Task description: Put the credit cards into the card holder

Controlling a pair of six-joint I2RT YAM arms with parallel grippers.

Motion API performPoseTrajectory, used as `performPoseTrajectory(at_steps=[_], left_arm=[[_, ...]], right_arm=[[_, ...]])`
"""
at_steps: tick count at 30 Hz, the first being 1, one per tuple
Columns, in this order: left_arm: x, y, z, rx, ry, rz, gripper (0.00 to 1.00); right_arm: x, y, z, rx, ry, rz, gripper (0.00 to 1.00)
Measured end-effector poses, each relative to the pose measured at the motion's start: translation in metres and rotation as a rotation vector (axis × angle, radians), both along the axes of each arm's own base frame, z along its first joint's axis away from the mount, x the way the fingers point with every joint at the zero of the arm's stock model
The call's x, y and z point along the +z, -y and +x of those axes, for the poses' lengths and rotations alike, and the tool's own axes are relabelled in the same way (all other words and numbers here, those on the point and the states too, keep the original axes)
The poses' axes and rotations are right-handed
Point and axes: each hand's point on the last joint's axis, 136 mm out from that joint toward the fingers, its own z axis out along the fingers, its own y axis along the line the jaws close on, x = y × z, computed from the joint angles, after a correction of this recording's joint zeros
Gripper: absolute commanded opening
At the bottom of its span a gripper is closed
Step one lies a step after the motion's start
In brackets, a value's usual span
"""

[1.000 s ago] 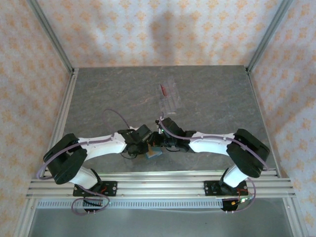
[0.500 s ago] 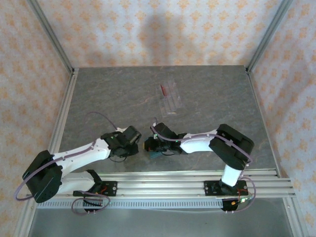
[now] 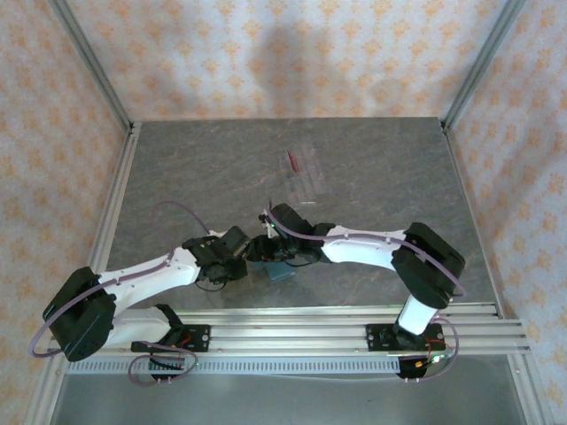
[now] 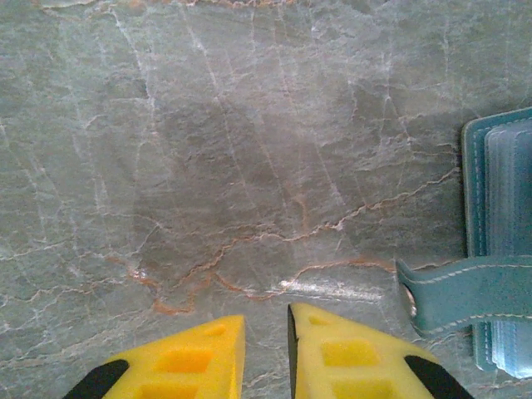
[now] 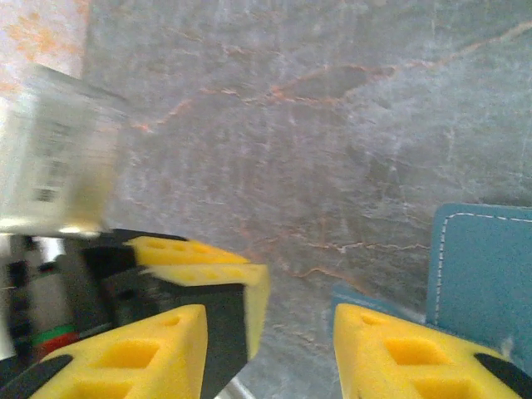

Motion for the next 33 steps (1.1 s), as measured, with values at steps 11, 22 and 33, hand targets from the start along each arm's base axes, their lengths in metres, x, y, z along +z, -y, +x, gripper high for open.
performPoseTrajectory(at_steps=[11, 22, 33], left_arm=[[0.016, 0.012, 0.007, -0.033, 0.019, -0.034, 0.22], [0.021, 0.07, 0.041, -0.135, 0.001, -0.022, 0.18], [-0.016, 0.065, 0.034, -0.133, -0.072, 0.026, 0.16]], right_arm=[[0.016, 0.05, 0.015, -0.044, -0.007, -0.067, 0.45], [-0.031, 0.081, 0.005, -0.041, -0.044, -0.227, 0.44], [-0.06, 0.097, 0.003, -0.043, -0.061, -0.314, 0.54]])
